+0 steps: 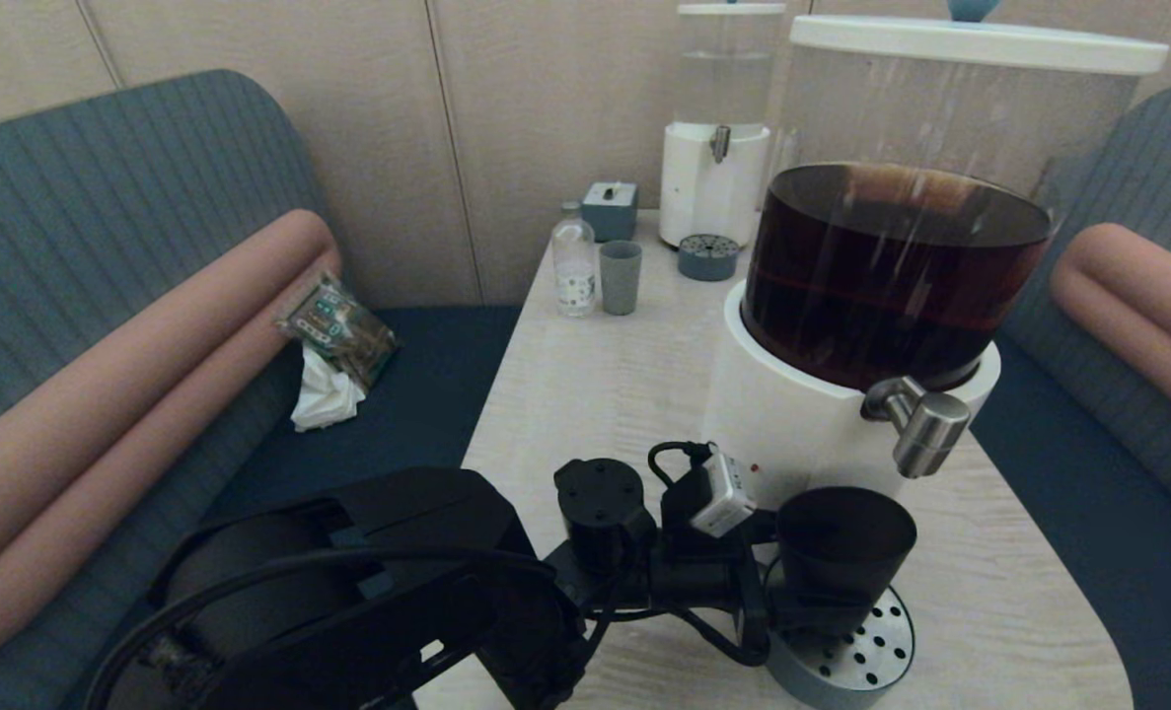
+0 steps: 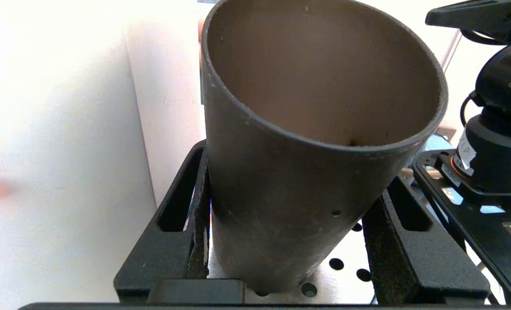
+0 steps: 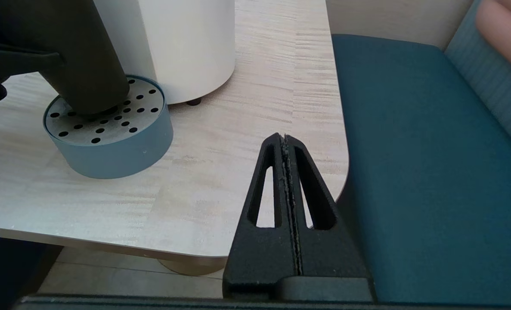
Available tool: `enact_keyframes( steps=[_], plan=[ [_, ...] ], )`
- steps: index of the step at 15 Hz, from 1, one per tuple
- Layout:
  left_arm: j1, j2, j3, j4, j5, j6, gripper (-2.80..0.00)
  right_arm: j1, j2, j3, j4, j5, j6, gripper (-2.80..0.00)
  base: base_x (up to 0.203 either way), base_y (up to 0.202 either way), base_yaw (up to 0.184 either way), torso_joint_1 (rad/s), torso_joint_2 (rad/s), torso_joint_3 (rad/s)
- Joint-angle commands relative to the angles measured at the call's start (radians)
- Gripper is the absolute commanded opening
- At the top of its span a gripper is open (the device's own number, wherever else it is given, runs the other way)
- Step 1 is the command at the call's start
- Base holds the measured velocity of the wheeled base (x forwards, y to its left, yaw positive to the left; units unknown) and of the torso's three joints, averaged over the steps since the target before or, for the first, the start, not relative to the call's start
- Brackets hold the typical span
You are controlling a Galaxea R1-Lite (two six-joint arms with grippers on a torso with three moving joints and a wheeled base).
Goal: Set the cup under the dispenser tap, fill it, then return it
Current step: Place it under the water dispenser
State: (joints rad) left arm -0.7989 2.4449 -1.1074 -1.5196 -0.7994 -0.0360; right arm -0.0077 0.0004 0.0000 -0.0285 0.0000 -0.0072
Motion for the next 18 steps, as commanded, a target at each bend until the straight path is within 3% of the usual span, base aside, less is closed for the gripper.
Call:
enact_keyframes(
  steps=[1,10,11,18],
  plan=[
    [0.001,0.004,-0.006,-0.005,-0.004,-0.001,-2.80,0.000,0.000,0.009,-0.001,0.000,0.000,-2.80,0.000,0.000,0.000,0.000,0.00,0.000],
    [0.000,0.019,-0.003,-0.002,-0.004,0.002,-2.80,0.000,0.000,0.009,-0.001,0.000,0.000,-2.80,0.000,0.000,0.000,0.000,0.00,0.000],
    [0.000,0.019,-0.001,-0.004,-0.004,0.002,0.00,0.000,0.000,0.009,-0.001,0.000,0.000,-2.80,0.000,0.000,0.000,0.000,0.00,0.000],
    [-0.005,0.015,-0.005,-0.007,-0.004,0.002,0.00,0.000,0.000,0.009,-0.001,0.000,0.000,-2.80,0.000,0.000,0.000,0.000,0.00,0.000]
  ],
)
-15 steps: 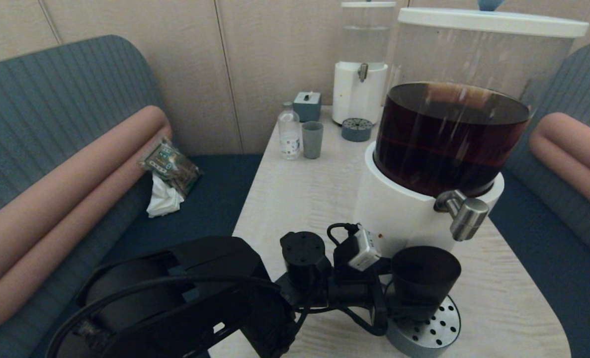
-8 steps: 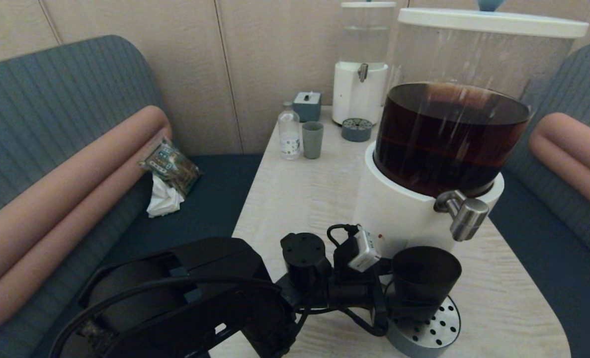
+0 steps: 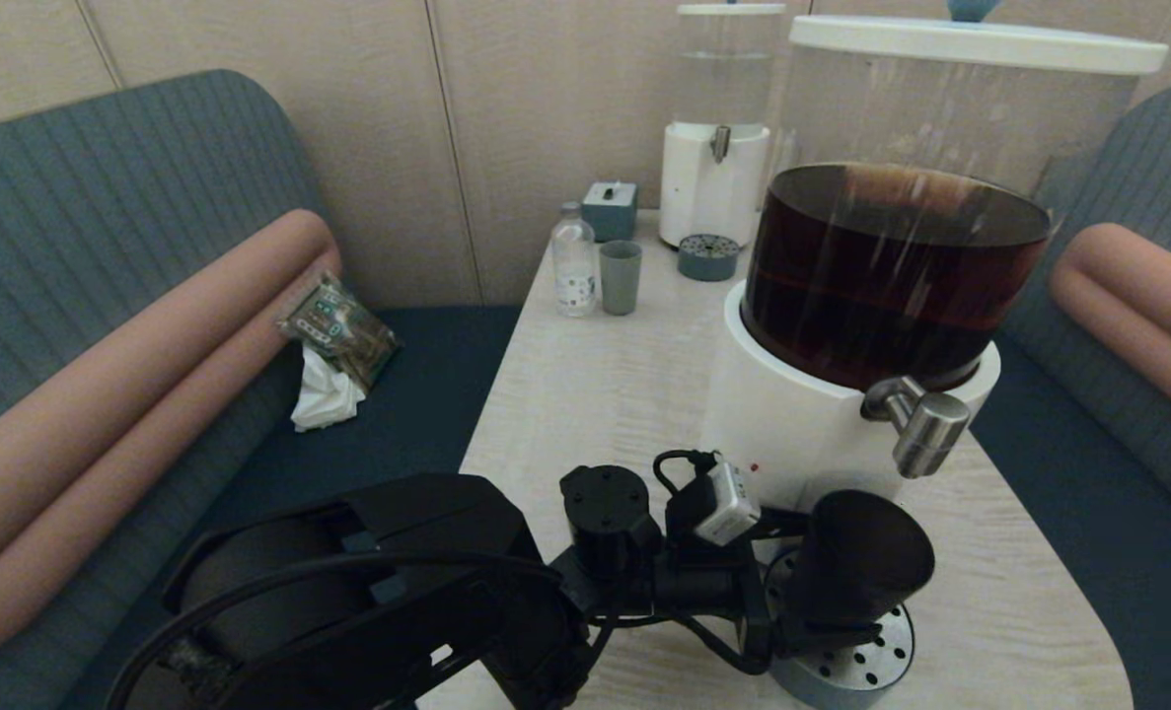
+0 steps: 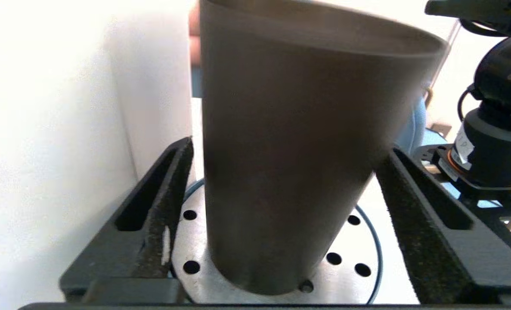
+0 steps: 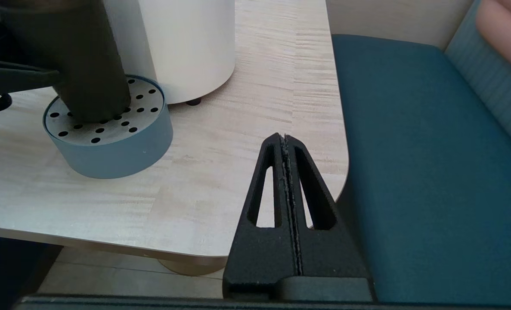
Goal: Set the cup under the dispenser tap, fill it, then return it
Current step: Place it under the water dispenser
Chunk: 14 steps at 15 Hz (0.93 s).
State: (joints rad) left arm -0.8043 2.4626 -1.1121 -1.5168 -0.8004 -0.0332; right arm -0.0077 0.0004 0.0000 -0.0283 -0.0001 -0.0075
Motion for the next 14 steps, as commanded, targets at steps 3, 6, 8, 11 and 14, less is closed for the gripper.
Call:
enact_keyframes(
  steps=[3,6,8,11,14],
  plan=[
    [-0.001,-0.006,0.000,-0.010,-0.003,-0.001,0.00,0.000,0.000,0.009,-0.001,0.000,0.000,-2.80,0.000,0.000,0.000,0.000,0.00,0.000],
    [-0.002,-0.009,0.012,-0.012,-0.003,0.000,0.00,0.000,0.000,0.009,-0.001,0.000,0.000,-2.80,0.000,0.000,0.000,0.000,0.00,0.000],
    [-0.003,-0.019,0.015,-0.013,-0.003,0.003,0.00,0.000,0.000,0.009,-0.001,0.000,0.000,-2.80,0.000,0.000,0.000,0.000,0.00,0.000],
    [-0.002,-0.030,0.025,-0.013,-0.003,0.003,0.00,0.000,0.000,0.009,-0.001,0.000,0.000,-2.80,0.000,0.000,0.000,0.000,0.00,0.000],
    [-0.001,-0.059,0.102,-0.013,-0.002,0.009,0.00,0.000,0.000,0.009,-0.001,0.000,0.000,-2.80,0.000,0.000,0.000,0.000,0.00,0.000]
  ],
)
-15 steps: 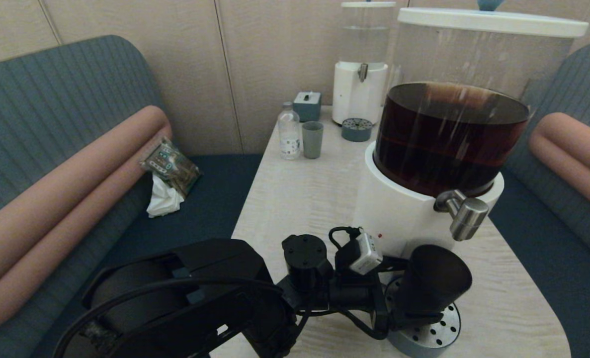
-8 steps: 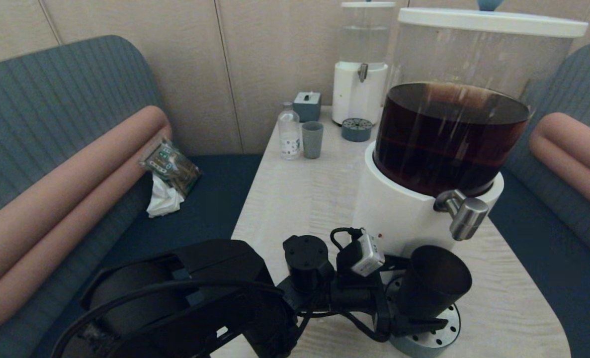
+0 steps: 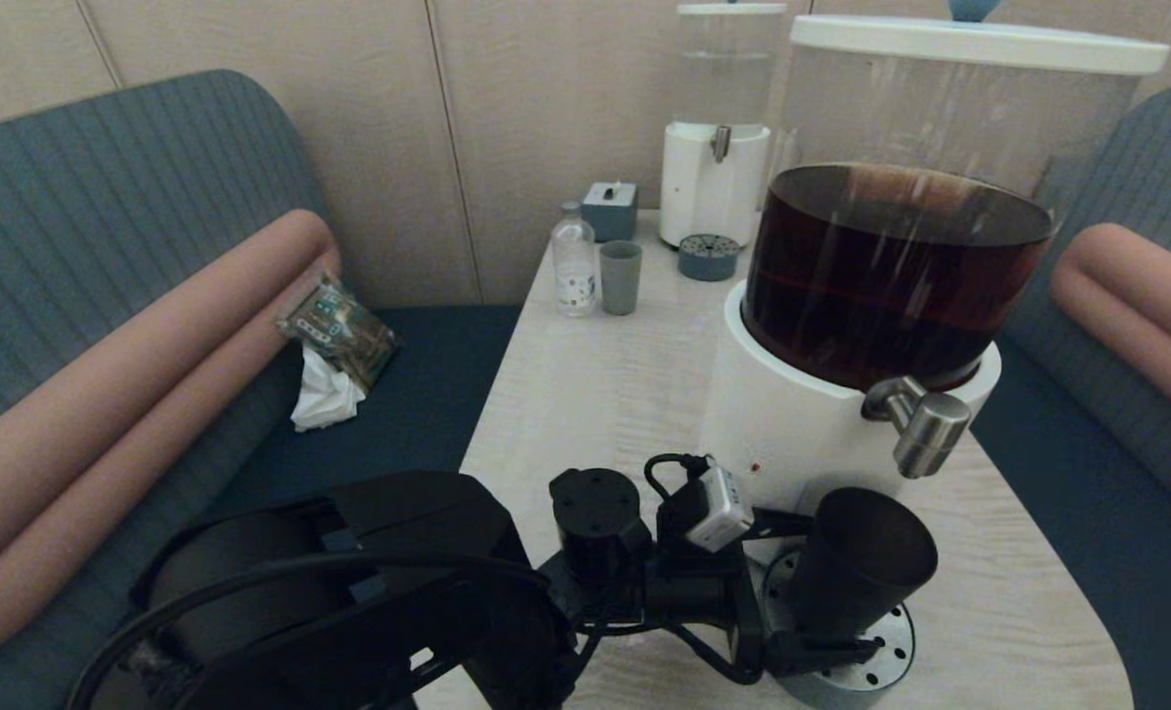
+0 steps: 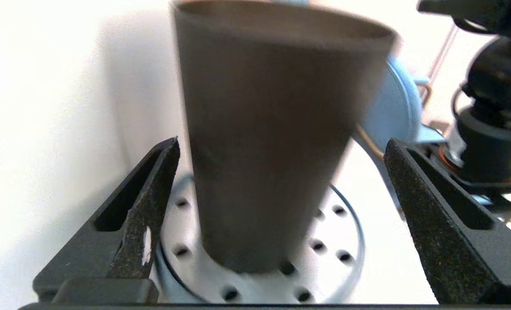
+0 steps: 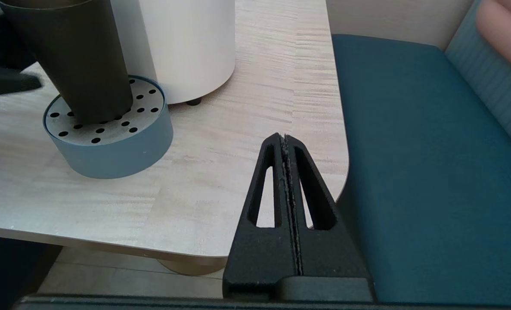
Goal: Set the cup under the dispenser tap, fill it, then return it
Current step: Place it under the water dispenser
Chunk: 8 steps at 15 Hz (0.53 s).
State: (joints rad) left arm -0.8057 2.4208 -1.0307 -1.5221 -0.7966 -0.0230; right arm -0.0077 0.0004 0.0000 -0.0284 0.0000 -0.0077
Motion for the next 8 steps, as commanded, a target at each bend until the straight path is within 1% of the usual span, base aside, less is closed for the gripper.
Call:
enact_keyframes(
  steps=[1,5,8],
  plan=[
    [0.000,-0.030,0.044,-0.008,0.001,0.007,0.00,0.000,0.000,0.009,-0.001,0.000,0.000,-2.80,0.000,0.000,0.000,0.000,0.00,0.000],
    [0.000,-0.076,0.117,-0.008,0.020,0.021,0.00,0.000,0.000,0.009,-0.001,0.000,0.000,-2.80,0.000,0.000,0.000,0.000,0.00,0.000],
    [0.000,-0.118,0.205,-0.008,0.023,0.023,0.00,0.000,0.000,0.009,-0.001,0.000,-0.003,-2.80,0.000,0.000,0.000,0.000,0.00,0.000]
  ],
)
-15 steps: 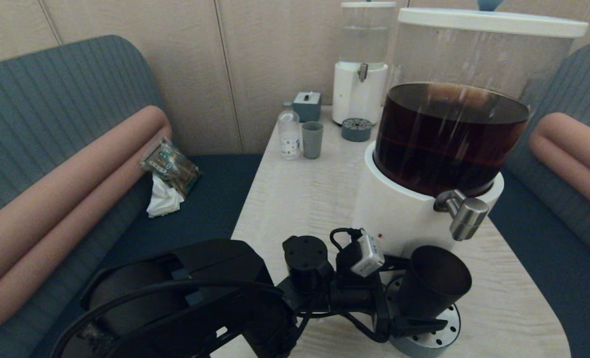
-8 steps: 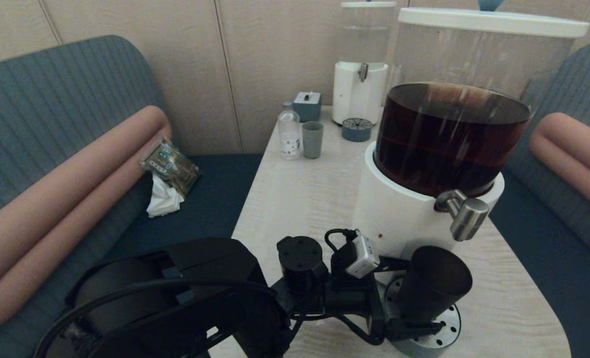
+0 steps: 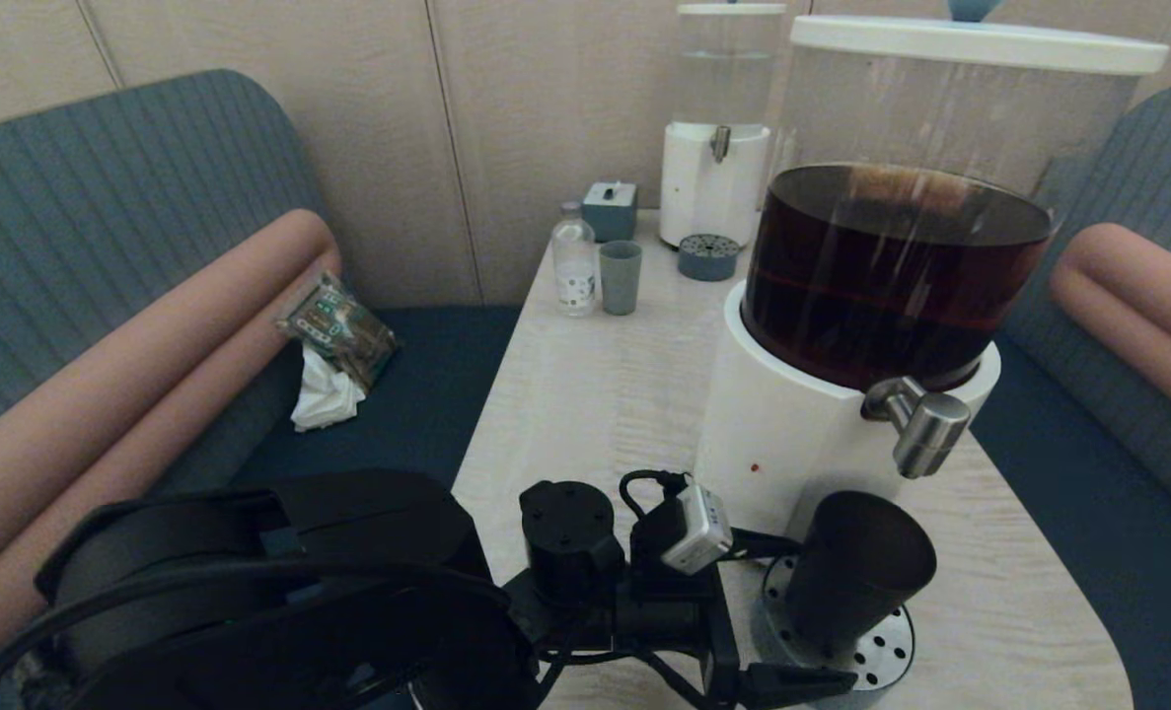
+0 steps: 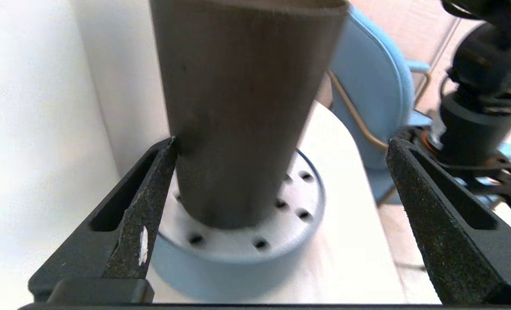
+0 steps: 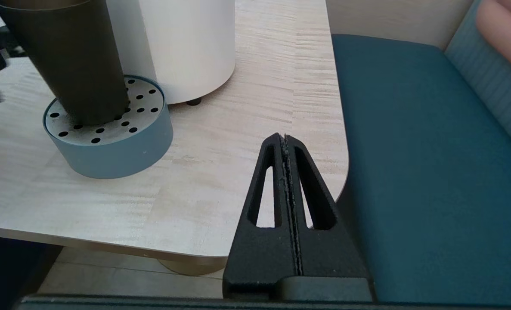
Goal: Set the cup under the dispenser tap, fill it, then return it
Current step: Place it under the water dispenser, then turn on the faucet
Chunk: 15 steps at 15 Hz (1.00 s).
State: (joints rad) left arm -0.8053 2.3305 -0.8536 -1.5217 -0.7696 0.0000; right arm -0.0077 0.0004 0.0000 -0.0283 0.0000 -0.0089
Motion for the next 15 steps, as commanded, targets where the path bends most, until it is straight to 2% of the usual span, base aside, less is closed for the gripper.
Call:
enact_keyframes(
  steps=[1,3,9,10,15],
  plan=[
    [0.001,-0.043,0.060,-0.008,-0.004,0.001,0.00,0.000,0.000,0.009,-0.001,0.000,0.001,-2.80,0.000,0.000,0.000,0.000,0.00,0.000],
    [0.007,-0.073,0.103,-0.008,-0.004,0.000,0.00,0.000,0.000,0.009,-0.001,0.000,0.001,-2.80,0.000,0.000,0.000,0.000,0.00,0.000],
    [0.009,-0.083,0.106,-0.008,0.034,-0.004,0.00,0.000,0.000,0.009,-0.001,0.000,0.001,-2.80,0.000,0.000,0.000,0.000,0.00,0.000],
    [0.009,-0.083,0.105,-0.008,0.047,-0.007,-2.80,0.000,0.000,0.009,-0.001,0.000,0.001,-2.80,0.000,0.000,0.000,0.000,0.00,0.000],
    [0.009,-0.080,0.104,-0.008,0.053,-0.012,-2.80,0.000,0.000,0.009,-0.001,0.000,0.001,-2.80,0.000,0.000,0.000,0.000,0.00,0.000]
  ],
)
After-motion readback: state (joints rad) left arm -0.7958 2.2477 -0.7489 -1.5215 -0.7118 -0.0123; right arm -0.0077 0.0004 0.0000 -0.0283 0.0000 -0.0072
